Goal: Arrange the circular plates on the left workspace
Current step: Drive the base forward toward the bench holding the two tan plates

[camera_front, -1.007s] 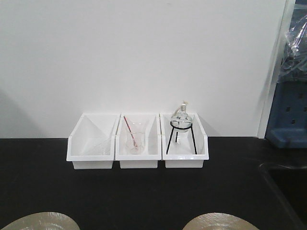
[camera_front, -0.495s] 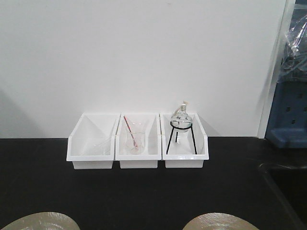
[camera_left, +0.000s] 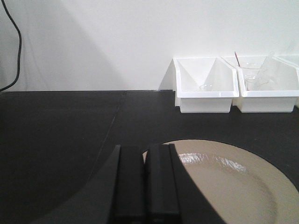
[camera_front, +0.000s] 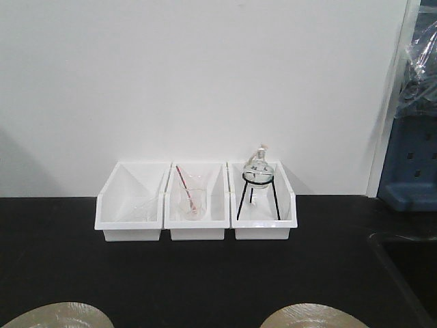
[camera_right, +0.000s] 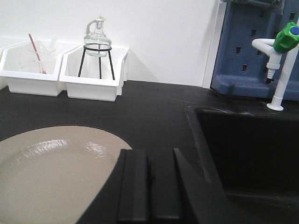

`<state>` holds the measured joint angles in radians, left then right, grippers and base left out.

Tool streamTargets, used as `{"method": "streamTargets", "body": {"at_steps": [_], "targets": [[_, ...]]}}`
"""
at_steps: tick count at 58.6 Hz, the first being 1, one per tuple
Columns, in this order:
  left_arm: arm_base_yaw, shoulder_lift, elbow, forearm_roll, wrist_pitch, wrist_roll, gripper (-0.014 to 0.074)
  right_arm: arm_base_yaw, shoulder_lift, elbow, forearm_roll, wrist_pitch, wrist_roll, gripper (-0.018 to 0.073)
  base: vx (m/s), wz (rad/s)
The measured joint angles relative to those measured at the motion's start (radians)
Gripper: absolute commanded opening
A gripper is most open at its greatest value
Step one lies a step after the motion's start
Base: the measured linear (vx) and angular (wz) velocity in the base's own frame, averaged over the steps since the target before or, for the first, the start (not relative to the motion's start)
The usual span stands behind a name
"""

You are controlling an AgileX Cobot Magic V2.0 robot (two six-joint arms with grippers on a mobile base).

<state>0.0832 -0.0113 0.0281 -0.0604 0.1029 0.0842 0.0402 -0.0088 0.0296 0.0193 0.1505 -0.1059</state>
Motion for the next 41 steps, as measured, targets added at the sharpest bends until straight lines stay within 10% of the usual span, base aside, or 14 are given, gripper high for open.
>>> {"method": "streamTargets", "body": {"at_steps": [41], "targets": [[0.000, 0.000, -0.105, -0.037, -0.084, -0.180, 0.0002, 0.000, 0.000, -0.051, 0.047, -0.238, 0.022, 0.0002, 0.00, 0.00]]}}
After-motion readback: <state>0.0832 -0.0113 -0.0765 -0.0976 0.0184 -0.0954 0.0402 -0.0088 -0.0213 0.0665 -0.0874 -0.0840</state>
